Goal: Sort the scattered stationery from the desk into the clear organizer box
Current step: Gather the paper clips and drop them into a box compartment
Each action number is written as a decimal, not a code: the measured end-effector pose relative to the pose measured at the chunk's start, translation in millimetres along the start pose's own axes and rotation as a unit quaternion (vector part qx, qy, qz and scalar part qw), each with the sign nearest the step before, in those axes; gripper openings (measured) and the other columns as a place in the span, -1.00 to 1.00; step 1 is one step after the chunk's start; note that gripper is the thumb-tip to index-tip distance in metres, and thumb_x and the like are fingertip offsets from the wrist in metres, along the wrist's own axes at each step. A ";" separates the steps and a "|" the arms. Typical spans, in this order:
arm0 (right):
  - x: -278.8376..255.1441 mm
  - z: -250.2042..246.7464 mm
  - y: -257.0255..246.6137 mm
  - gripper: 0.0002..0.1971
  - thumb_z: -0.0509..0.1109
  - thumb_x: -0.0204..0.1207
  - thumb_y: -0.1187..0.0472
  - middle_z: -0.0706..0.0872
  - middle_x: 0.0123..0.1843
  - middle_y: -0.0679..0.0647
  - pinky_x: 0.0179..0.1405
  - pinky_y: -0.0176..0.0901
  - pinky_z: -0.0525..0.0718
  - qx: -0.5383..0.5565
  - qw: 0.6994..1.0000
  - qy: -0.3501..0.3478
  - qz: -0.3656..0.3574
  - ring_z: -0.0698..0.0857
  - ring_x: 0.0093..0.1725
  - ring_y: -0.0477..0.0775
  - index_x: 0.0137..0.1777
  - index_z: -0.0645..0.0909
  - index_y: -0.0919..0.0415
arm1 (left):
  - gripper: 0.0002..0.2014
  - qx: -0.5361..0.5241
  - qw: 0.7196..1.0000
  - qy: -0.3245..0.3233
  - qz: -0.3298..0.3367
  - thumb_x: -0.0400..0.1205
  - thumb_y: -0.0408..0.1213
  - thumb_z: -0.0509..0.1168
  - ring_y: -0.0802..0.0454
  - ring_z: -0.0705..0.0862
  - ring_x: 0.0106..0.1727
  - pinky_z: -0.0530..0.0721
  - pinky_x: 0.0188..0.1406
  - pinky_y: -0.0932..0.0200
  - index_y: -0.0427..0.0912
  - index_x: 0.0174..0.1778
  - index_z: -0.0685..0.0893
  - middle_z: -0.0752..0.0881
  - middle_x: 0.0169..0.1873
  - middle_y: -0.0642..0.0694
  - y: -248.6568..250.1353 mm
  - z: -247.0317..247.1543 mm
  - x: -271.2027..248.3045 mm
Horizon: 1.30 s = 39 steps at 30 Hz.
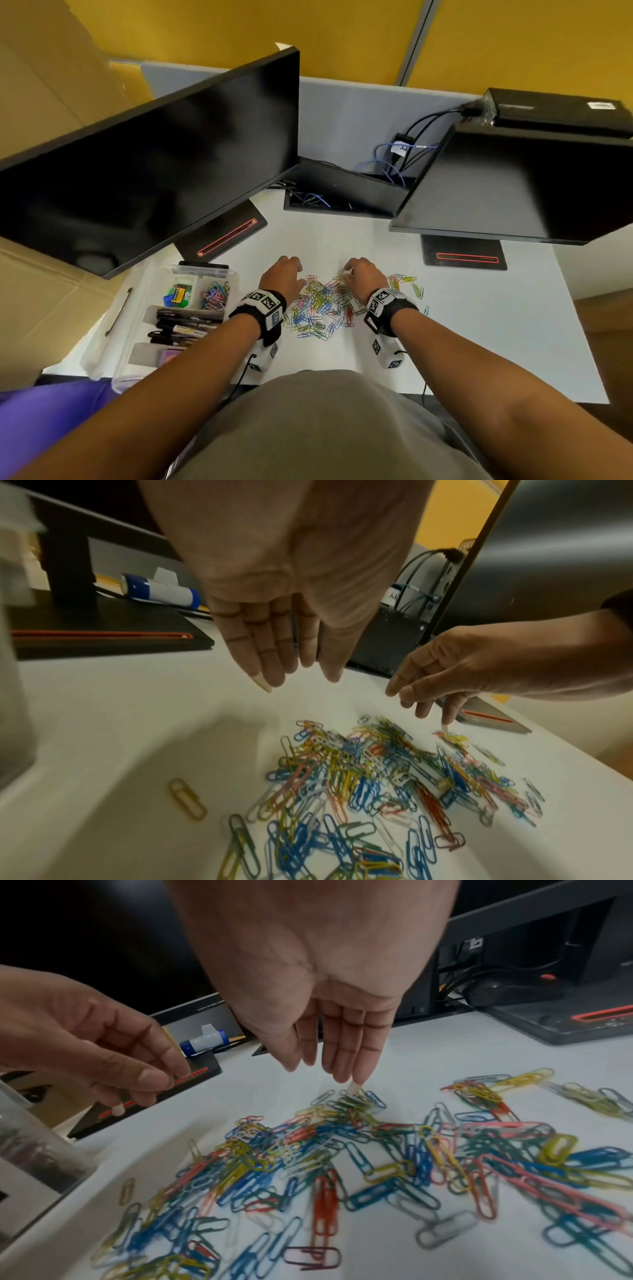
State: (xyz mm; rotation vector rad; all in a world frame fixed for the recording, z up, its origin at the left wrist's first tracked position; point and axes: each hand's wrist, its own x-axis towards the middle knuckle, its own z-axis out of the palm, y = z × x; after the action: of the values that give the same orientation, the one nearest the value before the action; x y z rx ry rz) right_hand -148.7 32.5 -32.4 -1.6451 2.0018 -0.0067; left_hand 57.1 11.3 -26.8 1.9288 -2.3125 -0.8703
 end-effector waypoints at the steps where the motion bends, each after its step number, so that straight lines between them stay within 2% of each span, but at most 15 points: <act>1: 0.8 -0.2 4.7 -0.71 0.29 0.67 0.09 0.58 0.34 0.17 0.15 0.00 0.61 -0.005 1.000 -0.004 0.000 0.64 0.24 0.20 0.33 0.58 0.15 | -0.73 0.004 1.000 -0.008 -0.003 0.66 -0.12 0.35 -0.10 0.64 0.15 0.59 0.12 0.07 -0.09 0.24 0.56 0.56 0.23 -0.10 2.3 3.4 1.6; 6: 11.6 1.0 25.1 -0.65 0.35 0.63 0.11 0.51 0.33 0.18 0.15 0.04 0.61 -0.023 0.999 -0.038 0.003 0.61 0.27 0.23 0.37 0.54 0.17 | -0.63 0.029 0.998 -0.055 -0.019 0.64 -0.08 0.37 -0.12 0.64 0.16 0.59 0.12 0.05 -0.11 0.31 0.52 0.51 0.28 -0.13 10.2 21.0 15.9; 10: 21.1 3.6 38.0 -0.53 0.44 0.58 0.07 0.48 0.35 0.19 0.14 0.04 0.57 -0.031 0.997 -0.067 0.001 0.56 0.32 0.25 0.43 0.48 0.20 | -0.48 0.060 0.994 -0.088 -0.037 0.58 -0.02 0.41 -0.17 0.58 0.25 0.58 0.24 -0.05 -0.17 0.38 0.47 0.49 0.29 -0.17 16.2 35.7 27.5; 15: 29.8 10.5 45.8 -0.43 0.55 0.47 -0.02 0.47 0.31 0.18 0.09 0.06 0.62 -0.043 0.996 -0.080 -0.010 0.55 0.30 0.22 0.38 0.48 0.23 | -0.27 0.124 0.986 -0.103 -0.043 0.50 0.18 0.43 -0.17 0.54 0.31 0.51 0.28 -0.07 -0.23 0.42 0.40 0.50 0.30 -0.18 20.3 53.7 36.7; 19: 32.5 16.2 47.0 -0.42 0.58 0.42 -0.01 0.49 0.27 0.18 0.06 0.07 0.66 -0.034 0.996 -0.072 -0.041 0.55 0.25 0.21 0.32 0.49 0.25 | -0.23 0.144 0.985 -0.092 -0.020 0.44 0.21 0.46 -0.16 0.55 0.26 0.49 0.24 -0.06 -0.22 0.38 0.40 0.50 0.26 -0.16 26.9 65.0 41.8; 23: 31.6 20.3 46.7 -0.50 0.57 0.44 0.05 0.51 0.22 0.18 -0.04 0.02 0.61 -0.039 0.994 -0.069 -0.081 0.58 0.17 0.22 0.25 0.50 0.26 | -0.35 0.147 0.985 -0.087 0.003 0.45 0.10 0.50 -0.15 0.58 0.19 0.49 0.18 -0.05 -0.20 0.30 0.43 0.54 0.19 -0.15 34.5 70.7 46.8; 29: 31.7 23.5 48.3 -0.74 0.45 0.55 0.15 0.59 0.15 0.20 -0.02 0.01 0.60 -0.040 0.991 -0.072 -0.108 0.62 0.14 0.26 0.16 0.58 0.27 | -0.73 0.136 0.986 -0.092 0.041 0.61 -0.25 0.36 -0.16 0.63 0.08 0.48 0.09 -0.01 -0.15 0.17 0.49 0.59 0.10 -0.12 37.2 73.6 50.4; 34: 30.9 21.8 51.3 -0.83 0.35 0.62 0.17 0.67 0.11 0.17 0.01 0.02 0.67 -0.019 0.992 -0.072 -0.099 0.67 0.09 0.23 0.10 0.68 0.23 | -0.87 0.133 0.986 -0.089 0.050 0.66 -0.31 0.27 -0.17 0.63 0.04 0.45 0.06 0.01 -0.14 0.11 0.55 0.62 0.05 -0.11 34.6 72.7 50.6; 39: 30.3 17.3 54.2 -0.82 0.33 0.63 0.18 0.69 0.12 0.15 0.02 -0.01 0.66 0.005 0.993 -0.080 -0.089 0.68 0.09 0.19 0.10 0.70 0.23 | -0.91 0.102 0.990 -0.083 0.046 0.66 -0.36 0.22 -0.18 0.62 -0.05 0.45 -0.02 0.05 -0.14 0.03 0.59 0.64 -0.03 -0.12 32.0 71.3 49.9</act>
State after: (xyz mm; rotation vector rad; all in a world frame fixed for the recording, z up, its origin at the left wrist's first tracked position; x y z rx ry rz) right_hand -194.0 24.3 -77.4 -1.7540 1.7297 0.0486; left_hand -8.7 -2.3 -90.7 1.8660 -2.6597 -0.8445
